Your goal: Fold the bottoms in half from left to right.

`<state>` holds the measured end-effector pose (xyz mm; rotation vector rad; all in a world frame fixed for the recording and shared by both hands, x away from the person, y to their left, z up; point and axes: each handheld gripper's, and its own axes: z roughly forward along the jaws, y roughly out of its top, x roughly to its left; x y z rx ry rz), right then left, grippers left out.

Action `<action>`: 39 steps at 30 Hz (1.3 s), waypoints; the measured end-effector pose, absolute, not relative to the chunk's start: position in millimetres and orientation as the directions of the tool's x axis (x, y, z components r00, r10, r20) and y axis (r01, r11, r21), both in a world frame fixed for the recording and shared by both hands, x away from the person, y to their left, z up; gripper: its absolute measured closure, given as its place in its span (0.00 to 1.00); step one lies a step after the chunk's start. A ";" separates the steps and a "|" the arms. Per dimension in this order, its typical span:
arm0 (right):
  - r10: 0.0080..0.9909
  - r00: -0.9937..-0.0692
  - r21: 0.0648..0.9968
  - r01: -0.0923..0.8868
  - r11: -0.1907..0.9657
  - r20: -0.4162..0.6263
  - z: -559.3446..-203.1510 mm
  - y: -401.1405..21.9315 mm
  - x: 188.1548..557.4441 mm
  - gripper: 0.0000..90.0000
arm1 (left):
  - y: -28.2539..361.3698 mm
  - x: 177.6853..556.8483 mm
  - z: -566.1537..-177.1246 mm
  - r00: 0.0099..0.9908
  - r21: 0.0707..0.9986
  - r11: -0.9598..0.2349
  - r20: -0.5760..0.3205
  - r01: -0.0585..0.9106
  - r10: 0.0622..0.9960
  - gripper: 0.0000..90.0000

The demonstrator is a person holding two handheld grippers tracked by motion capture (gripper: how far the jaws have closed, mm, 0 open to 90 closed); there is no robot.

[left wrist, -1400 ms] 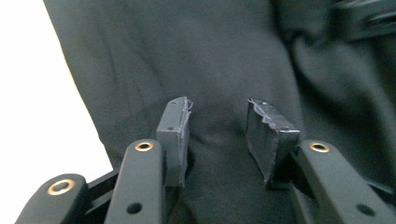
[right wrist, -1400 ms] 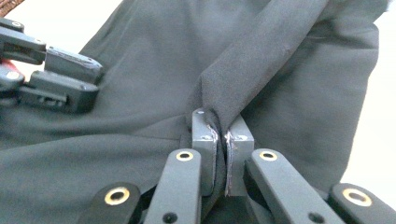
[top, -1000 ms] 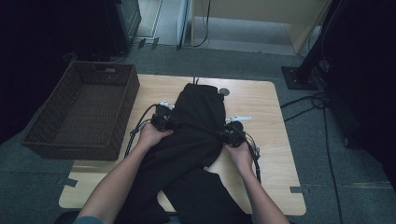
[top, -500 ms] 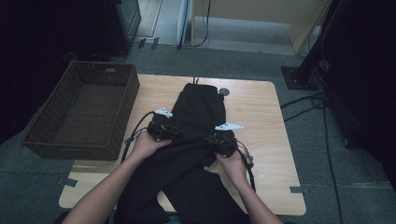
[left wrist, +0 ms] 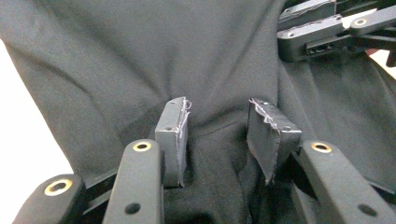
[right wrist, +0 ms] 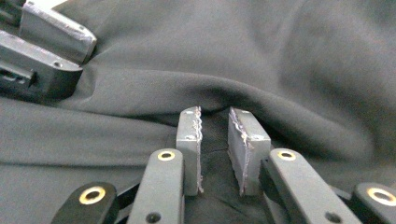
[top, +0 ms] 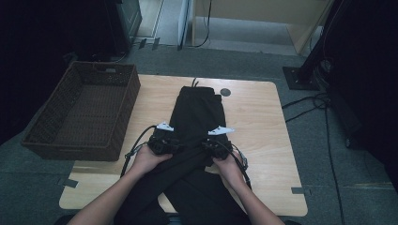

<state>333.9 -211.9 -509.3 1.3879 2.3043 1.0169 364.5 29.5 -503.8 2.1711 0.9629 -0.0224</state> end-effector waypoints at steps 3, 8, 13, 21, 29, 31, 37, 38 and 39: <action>0.855 -0.505 0.688 0.662 0.297 0.117 -509.9 -211.7 346.5 0.85 | 28.0 373.4 -505.0 0.688 0.635 -0.399 -0.302 0.661 0.660 0.67; 0.868 -0.482 0.695 0.664 0.276 0.116 -510.6 -211.1 378.9 0.85 | 23.8 396.4 -506.1 0.653 0.643 -0.357 -0.302 0.678 0.695 0.68; 0.883 -0.455 0.698 0.669 0.255 0.114 -510.8 -211.1 412.4 0.86 | 18.7 424.0 -505.8 0.624 0.638 -0.330 -0.309 0.695 0.717 0.68; 0.907 -0.415 0.686 0.678 0.262 0.064 -508.9 -204.7 465.9 0.86 | 12.2 474.5 -503.6 0.556 0.621 -0.278 -0.310 0.732 0.771 0.69; 0.916 -0.391 0.680 0.696 0.231 0.090 -503.2 -200.2 479.2 0.82 | 12.7 487.2 -497.2 0.556 0.622 -0.288 -0.291 0.728 0.778 0.67; 0.908 -0.403 0.713 0.669 0.208 0.113 -494.9 -202.0 470.4 0.85 | 16.6 482.0 -489.3 0.570 0.647 -0.270 -0.312 0.713 0.760 0.66; 0.883 -0.437 0.740 0.648 0.179 0.169 -478.3 -208.5 434.3 0.85 | 30.5 448.4 -464.5 0.618 0.687 -0.274 -0.318 0.673 0.719 0.63; 0.875 -0.454 0.739 0.645 0.194 0.167 -478.3 -208.7 424.6 0.85 | 32.2 440.4 -462.8 0.632 0.690 -0.292 -0.305 0.663 0.713 0.63; 0.872 -0.462 0.742 0.640 0.201 0.163 -478.9 -209.1 416.5 0.85 | 33.5 434.0 -462.2 0.643 0.691 -0.308 -0.293 0.654 0.708 0.62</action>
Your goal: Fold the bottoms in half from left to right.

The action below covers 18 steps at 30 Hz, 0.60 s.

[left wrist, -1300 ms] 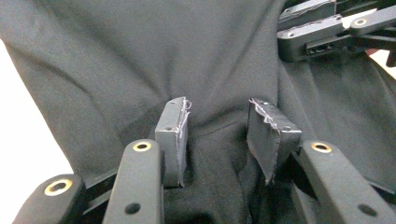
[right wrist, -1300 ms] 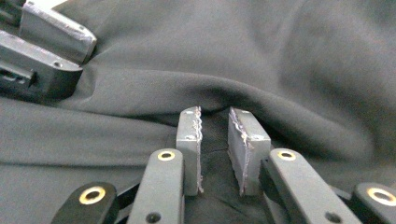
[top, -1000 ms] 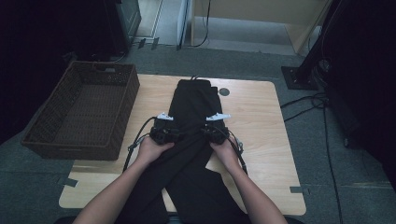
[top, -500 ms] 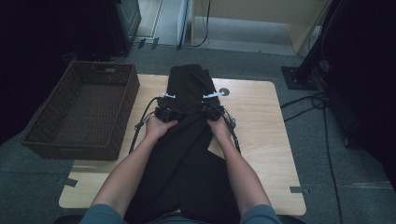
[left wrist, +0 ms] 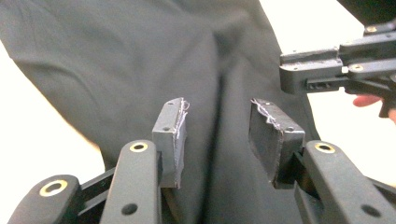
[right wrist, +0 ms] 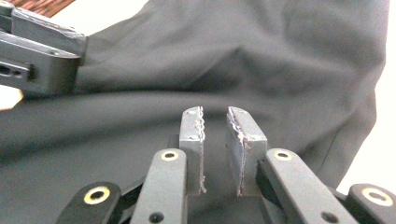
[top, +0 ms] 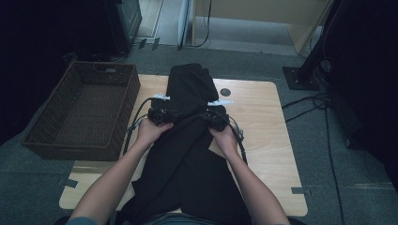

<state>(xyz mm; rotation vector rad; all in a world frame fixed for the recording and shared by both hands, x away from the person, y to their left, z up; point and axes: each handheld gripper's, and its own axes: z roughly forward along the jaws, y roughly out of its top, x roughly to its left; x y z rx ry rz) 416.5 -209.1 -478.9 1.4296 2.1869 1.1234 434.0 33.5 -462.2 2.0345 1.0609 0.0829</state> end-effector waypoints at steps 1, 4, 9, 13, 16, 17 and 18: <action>0.867 -0.468 0.744 0.638 0.199 0.169 -479.7 -209.1 410.3 0.85 | 34.9 425.7 -462.0 0.654 0.690 -0.328 -0.276 0.645 0.705 0.62; 0.853 -0.491 0.737 0.641 0.214 0.179 -486.1 -206.4 387.8 0.83 | 40.8 400.9 -466.5 0.678 0.680 -0.367 -0.263 0.635 0.687 0.61; 0.841 -0.511 0.716 0.653 0.246 0.177 -503.1 -194.8 360.4 0.79 | 48.2 368.6 -478.6 0.687 0.670 -0.378 -0.274 0.638 0.673 0.59; 0.840 -0.523 0.720 0.639 0.273 0.146 -513.9 -185.9 352.0 0.78 | 49.4 358.2 -494.8 0.689 0.646 -0.406 -0.265 0.646 0.675 0.59; 0.840 -0.525 0.722 0.634 0.278 0.137 -514.2 -185.1 353.4 0.78 | 47.9 361.3 -502.8 0.680 0.641 -0.398 -0.274 0.656 0.680 0.59; 0.842 -0.524 0.727 0.628 0.280 0.128 -514.7 -185.4 354.0 0.79 | 47.7 362.4 -503.8 0.686 0.654 -0.397 -0.265 0.644 0.677 0.60; 0.846 -0.519 0.729 0.626 0.278 0.124 -515.1 -185.9 354.6 0.79 | 46.7 364.2 -504.4 0.683 0.657 -0.392 -0.262 0.644 0.682 0.61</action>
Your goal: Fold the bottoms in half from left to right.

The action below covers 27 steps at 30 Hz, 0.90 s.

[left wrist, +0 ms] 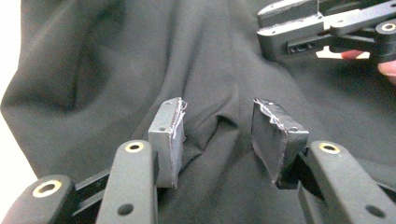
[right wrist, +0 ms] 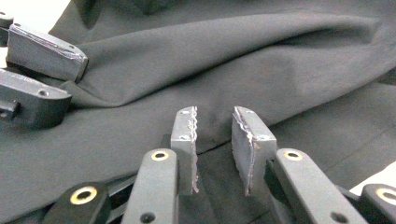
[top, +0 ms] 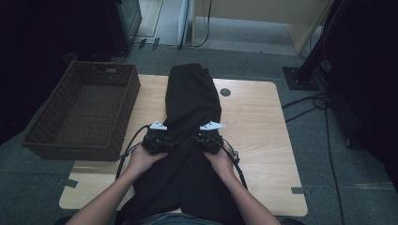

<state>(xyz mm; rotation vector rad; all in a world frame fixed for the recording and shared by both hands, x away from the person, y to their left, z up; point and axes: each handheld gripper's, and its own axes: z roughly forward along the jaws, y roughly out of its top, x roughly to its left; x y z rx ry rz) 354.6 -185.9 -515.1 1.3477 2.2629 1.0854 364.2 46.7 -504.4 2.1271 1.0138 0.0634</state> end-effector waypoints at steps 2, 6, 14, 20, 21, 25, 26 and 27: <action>0.849 -0.516 0.737 0.616 0.278 0.112 -516.2 -187.0 356.6 0.79 | 45.7 370.5 -505.1 0.674 0.658 -0.379 -0.269 0.651 0.688 0.62; 0.858 -0.508 0.746 0.602 0.284 0.082 -517.3 -187.1 366.3 0.80 | 41.3 385.4 -505.8 0.660 0.664 -0.365 -0.263 0.653 0.703 0.64; 0.880 -0.467 0.751 0.610 0.251 0.085 -517.9 -191.0 409.7 0.79 | 30.6 425.9 -504.1 0.626 0.658 -0.350 -0.240 0.667 0.742 0.64; 0.873 -0.471 0.751 0.619 0.228 0.124 -517.6 -193.2 413.8 0.71 | 39.6 422.8 -498.8 0.619 0.665 -0.307 -0.297 0.681 0.727 0.58; 0.873 -0.470 0.746 0.627 0.225 0.131 -515.9 -194.7 412.1 0.71 | 42.0 419.9 -495.8 0.620 0.671 -0.297 -0.307 0.679 0.722 0.57; 0.864 -0.481 0.775 0.599 0.201 0.148 -502.6 -204.2 397.4 0.71 | 51.4 402.2 -487.1 0.642 0.681 -0.297 -0.327 0.669 0.694 0.54; 0.860 -0.490 0.777 0.594 0.211 0.141 -499.9 -206.0 392.4 0.72 | 52.5 396.8 -487.2 0.646 0.679 -0.305 -0.325 0.668 0.691 0.54; 0.856 -0.500 0.775 0.591 0.223 0.135 -498.4 -207.5 386.9 0.72 | 53.2 392.0 -488.1 0.653 0.673 -0.319 -0.323 0.667 0.684 0.54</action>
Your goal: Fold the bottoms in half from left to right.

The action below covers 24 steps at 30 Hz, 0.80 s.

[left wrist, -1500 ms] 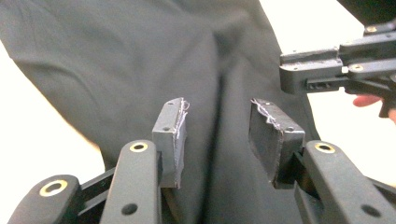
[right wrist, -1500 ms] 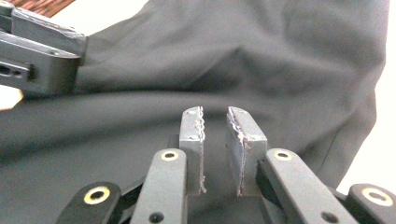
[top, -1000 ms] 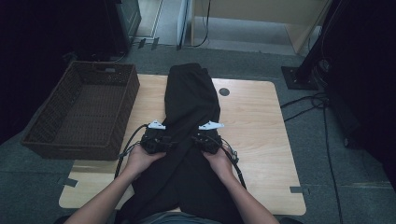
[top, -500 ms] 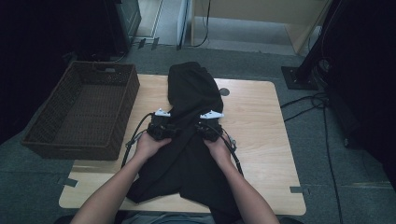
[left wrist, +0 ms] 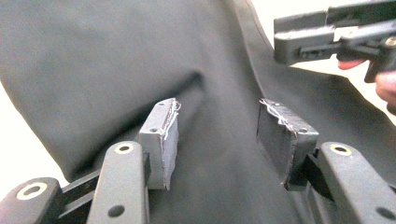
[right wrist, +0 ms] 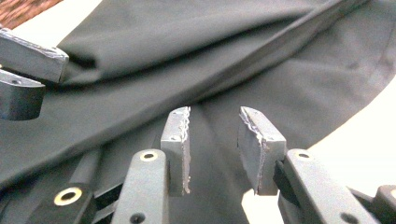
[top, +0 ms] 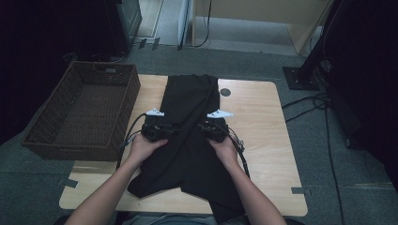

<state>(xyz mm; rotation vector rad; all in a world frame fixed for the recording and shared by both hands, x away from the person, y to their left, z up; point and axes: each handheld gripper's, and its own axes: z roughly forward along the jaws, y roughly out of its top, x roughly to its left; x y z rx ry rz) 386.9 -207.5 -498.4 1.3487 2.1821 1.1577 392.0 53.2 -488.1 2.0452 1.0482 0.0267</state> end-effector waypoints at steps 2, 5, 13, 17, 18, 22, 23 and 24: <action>0.848 -0.512 0.770 0.594 0.234 0.137 -497.2 -209.3 375.2 0.72 | 53.8 383.2 -491.1 0.668 0.659 -0.357 -0.304 0.662 0.679 0.53; 0.835 -0.534 0.760 0.594 0.262 0.129 -500.3 -209.2 356.8 0.72 | 56.5 369.7 -493.1 0.678 0.657 -0.370 -0.300 0.657 0.671 0.51; 0.808 -0.576 0.743 0.594 0.309 0.124 -503.9 -206.2 315.7 0.70 | 55.6 338.8 -486.5 0.697 0.664 -0.369 -0.328 0.650 0.637 0.45; 0.806 -0.582 0.729 0.597 0.335 0.106 -509.7 -205.1 310.3 0.70 | 52.7 333.9 -492.4 0.701 0.656 -0.382 -0.325 0.650 0.635 0.45; 0.807 -0.580 0.721 0.605 0.338 0.108 -511.7 -204.8 309.4 0.70 | 52.1 333.5 -495.5 0.705 0.651 -0.397 -0.313 0.647 0.636 0.45; 0.806 -0.582 0.729 0.596 0.336 0.104 -515.2 -202.7 303.6 0.73 | 53.5 335.7 -501.4 0.699 0.645 -0.393 -0.322 0.656 0.639 0.46; 0.806 -0.584 0.731 0.592 0.339 0.099 -515.5 -201.6 302.1 0.74 | 53.8 336.5 -502.3 0.697 0.645 -0.390 -0.321 0.657 0.642 0.46; 0.804 -0.585 0.734 0.590 0.335 0.104 -516.1 -199.6 300.0 0.75 | 53.7 336.9 -503.3 0.695 0.644 -0.390 -0.321 0.658 0.643 0.47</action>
